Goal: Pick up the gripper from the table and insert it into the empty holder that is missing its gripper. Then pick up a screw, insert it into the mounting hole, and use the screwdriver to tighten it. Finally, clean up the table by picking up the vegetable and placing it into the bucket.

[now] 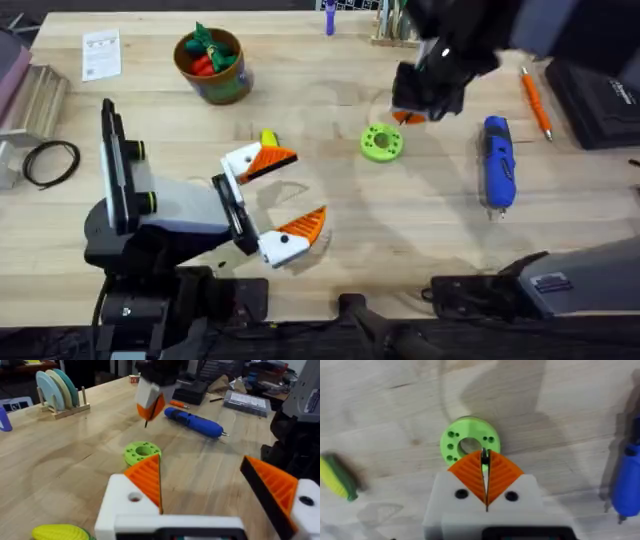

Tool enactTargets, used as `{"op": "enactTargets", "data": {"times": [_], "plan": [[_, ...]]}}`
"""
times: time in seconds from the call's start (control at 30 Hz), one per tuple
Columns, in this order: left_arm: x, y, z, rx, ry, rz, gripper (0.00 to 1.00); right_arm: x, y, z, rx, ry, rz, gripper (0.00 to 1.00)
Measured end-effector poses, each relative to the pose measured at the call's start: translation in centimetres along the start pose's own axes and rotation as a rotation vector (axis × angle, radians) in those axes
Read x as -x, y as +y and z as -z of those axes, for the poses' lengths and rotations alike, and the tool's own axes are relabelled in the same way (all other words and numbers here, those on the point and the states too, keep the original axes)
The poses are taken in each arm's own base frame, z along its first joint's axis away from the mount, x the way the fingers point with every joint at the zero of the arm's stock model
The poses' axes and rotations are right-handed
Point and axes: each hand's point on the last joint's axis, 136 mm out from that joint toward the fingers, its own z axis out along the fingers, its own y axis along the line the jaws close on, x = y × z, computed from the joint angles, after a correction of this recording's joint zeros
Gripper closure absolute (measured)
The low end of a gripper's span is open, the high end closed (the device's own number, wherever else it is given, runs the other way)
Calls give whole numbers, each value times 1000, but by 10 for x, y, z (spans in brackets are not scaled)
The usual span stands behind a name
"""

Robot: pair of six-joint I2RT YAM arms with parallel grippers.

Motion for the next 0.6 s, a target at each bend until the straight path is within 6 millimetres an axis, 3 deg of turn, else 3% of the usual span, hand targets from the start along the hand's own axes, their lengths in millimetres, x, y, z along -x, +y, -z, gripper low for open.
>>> {"op": "enactTargets", "data": {"times": [0.27, 0.4, 0.6], "plan": [[0, 0, 0, 0, 0, 0, 15, 9, -2, 70, 28, -44, 169, 995], [0, 0, 0, 0, 0, 0, 15, 14, 1, 93, 42, -68, 234, 995], [0, 0, 0, 0, 0, 0, 15, 21, 24, 122, 96, -147, 359, 995]]}}
